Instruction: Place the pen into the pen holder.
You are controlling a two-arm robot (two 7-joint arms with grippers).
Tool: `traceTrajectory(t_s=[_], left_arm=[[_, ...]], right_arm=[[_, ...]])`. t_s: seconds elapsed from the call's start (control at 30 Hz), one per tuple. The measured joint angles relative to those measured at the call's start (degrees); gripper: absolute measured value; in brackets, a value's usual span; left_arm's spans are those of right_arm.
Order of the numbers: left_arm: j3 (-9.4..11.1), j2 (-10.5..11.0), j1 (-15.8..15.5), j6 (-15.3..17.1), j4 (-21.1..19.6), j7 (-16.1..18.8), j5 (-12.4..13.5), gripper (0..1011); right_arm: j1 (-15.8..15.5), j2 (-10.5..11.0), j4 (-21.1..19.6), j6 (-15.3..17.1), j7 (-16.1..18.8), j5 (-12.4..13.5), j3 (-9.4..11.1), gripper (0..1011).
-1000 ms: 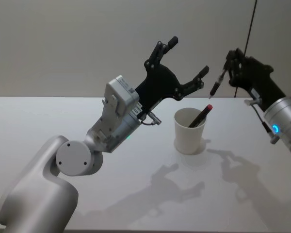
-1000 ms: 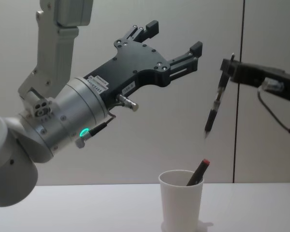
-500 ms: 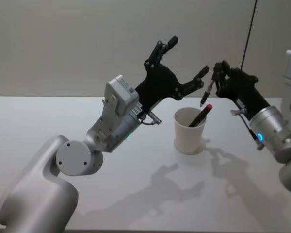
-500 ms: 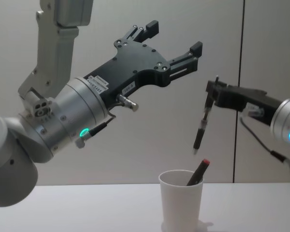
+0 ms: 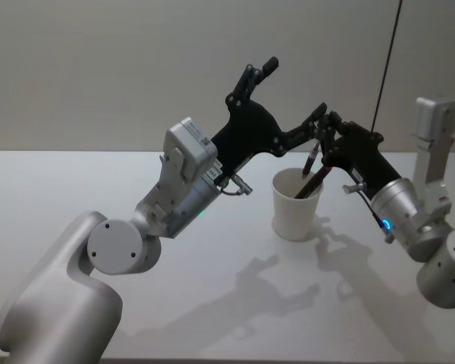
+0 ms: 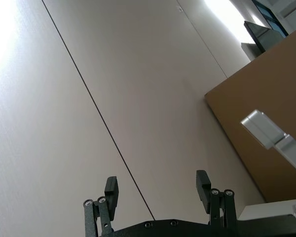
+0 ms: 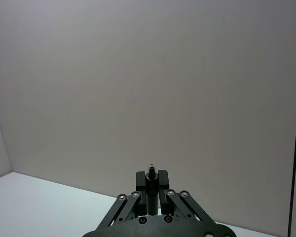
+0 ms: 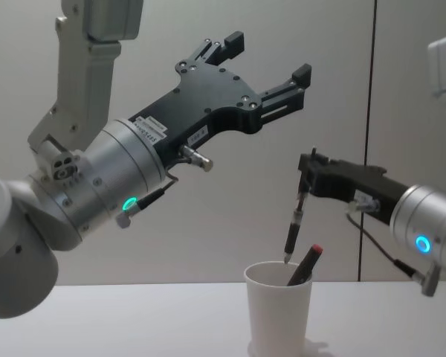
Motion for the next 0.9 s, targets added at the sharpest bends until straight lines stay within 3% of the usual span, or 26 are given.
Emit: traceTrajectory(t_s=[0.43, 0.9], left_arm=[[0.0, 0.0, 0.0, 0.0, 0.0, 0.0, 0.0, 1004], [0.0, 0.0, 0.0, 0.0, 0.0, 0.0, 0.0, 1004]], right_arm=[[2.3, -1.6, 6.0, -2.7, -0.3, -2.1, -0.9, 165], [3.8, -2.6, 9.1, -3.5, -0.8, -3.0, -1.4, 610]])
